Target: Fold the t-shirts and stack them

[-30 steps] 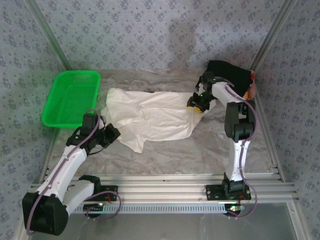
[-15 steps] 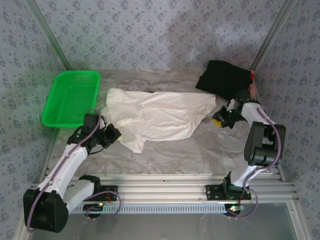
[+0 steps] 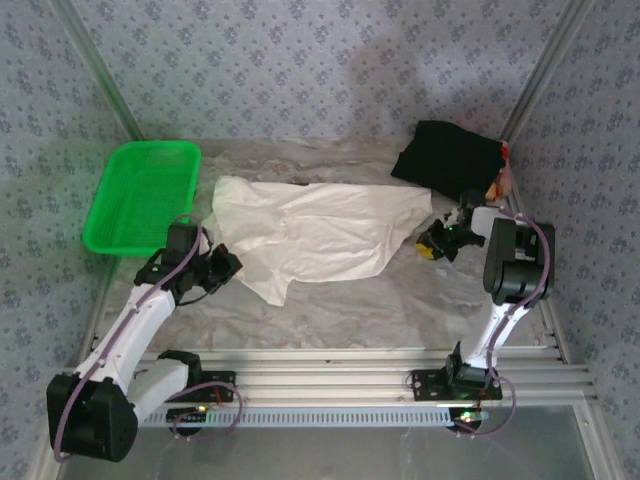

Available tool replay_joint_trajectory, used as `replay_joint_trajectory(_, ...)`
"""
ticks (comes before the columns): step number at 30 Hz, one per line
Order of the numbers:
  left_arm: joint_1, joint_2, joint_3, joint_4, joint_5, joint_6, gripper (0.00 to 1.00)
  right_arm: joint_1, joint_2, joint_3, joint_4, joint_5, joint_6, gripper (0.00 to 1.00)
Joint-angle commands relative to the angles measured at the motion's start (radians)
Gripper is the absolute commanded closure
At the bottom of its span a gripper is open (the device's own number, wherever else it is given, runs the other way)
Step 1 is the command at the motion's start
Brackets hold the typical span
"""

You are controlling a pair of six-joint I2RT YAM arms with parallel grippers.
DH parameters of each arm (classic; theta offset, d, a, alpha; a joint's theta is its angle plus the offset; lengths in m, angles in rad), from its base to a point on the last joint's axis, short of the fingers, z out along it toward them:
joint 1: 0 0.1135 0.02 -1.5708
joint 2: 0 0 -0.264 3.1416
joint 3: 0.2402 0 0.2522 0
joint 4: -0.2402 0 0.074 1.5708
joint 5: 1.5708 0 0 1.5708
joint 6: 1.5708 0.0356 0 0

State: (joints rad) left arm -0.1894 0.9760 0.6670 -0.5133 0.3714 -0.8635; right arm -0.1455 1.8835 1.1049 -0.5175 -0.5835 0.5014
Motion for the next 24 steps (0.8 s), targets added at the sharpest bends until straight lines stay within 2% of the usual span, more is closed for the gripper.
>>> replay_joint_trajectory(1,0.008,-0.01,0.03,-0.008,0.012,0.02,1.0,0.031,0.052,0.076,0.029,0.01,0.02,0.78)
replay_joint_trajectory(13,0.021,-0.011,0.023,-0.014,0.017,0.032,1.0,0.083,0.148,0.21,0.002,0.034,0.04,0.78)
replay_joint_trajectory(20,0.033,-0.01,0.025,-0.017,0.026,0.039,1.0,0.1,0.155,0.233,0.0,0.034,0.047,0.71)
replay_joint_trajectory(24,0.04,-0.01,0.023,-0.017,0.032,0.044,1.0,0.104,0.168,0.242,-0.002,0.04,0.049,0.71)
